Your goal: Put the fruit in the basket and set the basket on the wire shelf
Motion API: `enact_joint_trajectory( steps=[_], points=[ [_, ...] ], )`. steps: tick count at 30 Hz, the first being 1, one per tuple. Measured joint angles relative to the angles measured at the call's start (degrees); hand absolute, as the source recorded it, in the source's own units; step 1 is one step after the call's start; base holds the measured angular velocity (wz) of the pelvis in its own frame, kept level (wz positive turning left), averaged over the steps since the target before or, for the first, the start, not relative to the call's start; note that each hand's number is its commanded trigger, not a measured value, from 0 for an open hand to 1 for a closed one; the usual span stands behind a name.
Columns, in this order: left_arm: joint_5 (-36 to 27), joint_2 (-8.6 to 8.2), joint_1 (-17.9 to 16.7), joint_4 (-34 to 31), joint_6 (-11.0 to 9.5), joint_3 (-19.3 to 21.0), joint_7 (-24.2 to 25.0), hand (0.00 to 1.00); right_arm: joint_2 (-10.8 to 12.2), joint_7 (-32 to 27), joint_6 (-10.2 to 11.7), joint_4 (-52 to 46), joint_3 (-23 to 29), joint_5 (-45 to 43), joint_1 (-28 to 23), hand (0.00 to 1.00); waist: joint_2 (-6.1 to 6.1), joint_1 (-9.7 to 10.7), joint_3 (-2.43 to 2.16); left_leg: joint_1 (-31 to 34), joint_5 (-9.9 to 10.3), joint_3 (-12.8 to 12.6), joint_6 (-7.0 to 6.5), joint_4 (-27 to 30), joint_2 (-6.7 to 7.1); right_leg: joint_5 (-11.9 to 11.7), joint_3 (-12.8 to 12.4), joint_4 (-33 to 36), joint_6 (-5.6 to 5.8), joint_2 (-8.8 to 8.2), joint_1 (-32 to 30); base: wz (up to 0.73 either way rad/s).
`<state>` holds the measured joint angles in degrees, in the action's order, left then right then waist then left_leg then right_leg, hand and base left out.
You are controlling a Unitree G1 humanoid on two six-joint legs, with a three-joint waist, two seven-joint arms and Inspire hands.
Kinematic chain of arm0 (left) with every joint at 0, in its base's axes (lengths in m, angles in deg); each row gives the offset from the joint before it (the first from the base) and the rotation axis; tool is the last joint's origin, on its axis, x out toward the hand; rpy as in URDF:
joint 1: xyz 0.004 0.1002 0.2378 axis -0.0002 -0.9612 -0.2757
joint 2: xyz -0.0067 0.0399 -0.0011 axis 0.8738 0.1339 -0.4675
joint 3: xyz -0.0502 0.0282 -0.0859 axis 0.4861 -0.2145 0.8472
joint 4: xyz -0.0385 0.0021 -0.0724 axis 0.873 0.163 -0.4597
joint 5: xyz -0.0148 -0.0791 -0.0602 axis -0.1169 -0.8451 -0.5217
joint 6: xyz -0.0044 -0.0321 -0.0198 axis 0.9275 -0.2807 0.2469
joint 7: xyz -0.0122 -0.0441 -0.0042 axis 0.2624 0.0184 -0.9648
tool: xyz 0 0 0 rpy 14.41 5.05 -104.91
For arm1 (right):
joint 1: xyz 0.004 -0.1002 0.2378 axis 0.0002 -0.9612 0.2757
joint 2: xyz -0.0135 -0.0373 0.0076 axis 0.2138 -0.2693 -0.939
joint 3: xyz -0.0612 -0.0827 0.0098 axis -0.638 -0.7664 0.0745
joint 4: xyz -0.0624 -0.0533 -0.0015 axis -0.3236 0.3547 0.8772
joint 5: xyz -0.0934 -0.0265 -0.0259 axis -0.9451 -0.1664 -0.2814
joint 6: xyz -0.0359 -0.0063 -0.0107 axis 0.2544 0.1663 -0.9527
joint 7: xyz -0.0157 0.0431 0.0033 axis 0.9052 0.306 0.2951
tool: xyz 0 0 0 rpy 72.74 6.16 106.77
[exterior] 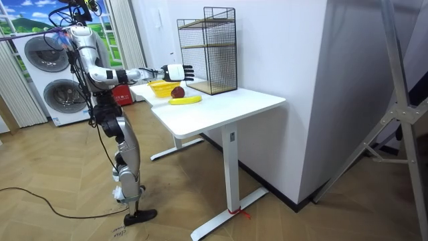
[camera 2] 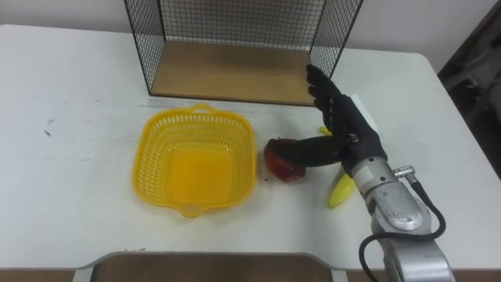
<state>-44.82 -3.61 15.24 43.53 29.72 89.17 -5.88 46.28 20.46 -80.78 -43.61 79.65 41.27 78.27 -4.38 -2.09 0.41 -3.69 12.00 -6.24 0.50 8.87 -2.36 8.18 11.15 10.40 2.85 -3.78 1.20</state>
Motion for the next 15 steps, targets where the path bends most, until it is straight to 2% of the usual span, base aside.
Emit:
enact_joint_trajectory(
  steps=[5, 15],
  points=[
    [0.0, 0.02, 0.1, 0.0, 0.0, 0.0, 0.5, 0.00, 0.0, 1.2, -1.0, 0.0, 0.0, -2.1, 0.0, 0.00, 0.16, 0.0, 0.11, 0.0, 0.0, 0.0, 0.00, -0.1, 0.00, 0.0, 0.0, 0.0, 0.00, 0.00, 0.0, 0.00],
    [0.0, 0.07, 0.8, 0.4, 0.1, 0.0, 0.5, 0.00, 0.0, 2.0, -1.1, 3.4, 0.0, -2.1, 0.0, 0.00, 0.26, 0.0, 0.12, 0.1, 0.0, 0.1, 0.00, -0.1, 0.00, 0.0, 0.1, -0.2, 0.00, 0.00, -0.1, 0.00]
  ],
)
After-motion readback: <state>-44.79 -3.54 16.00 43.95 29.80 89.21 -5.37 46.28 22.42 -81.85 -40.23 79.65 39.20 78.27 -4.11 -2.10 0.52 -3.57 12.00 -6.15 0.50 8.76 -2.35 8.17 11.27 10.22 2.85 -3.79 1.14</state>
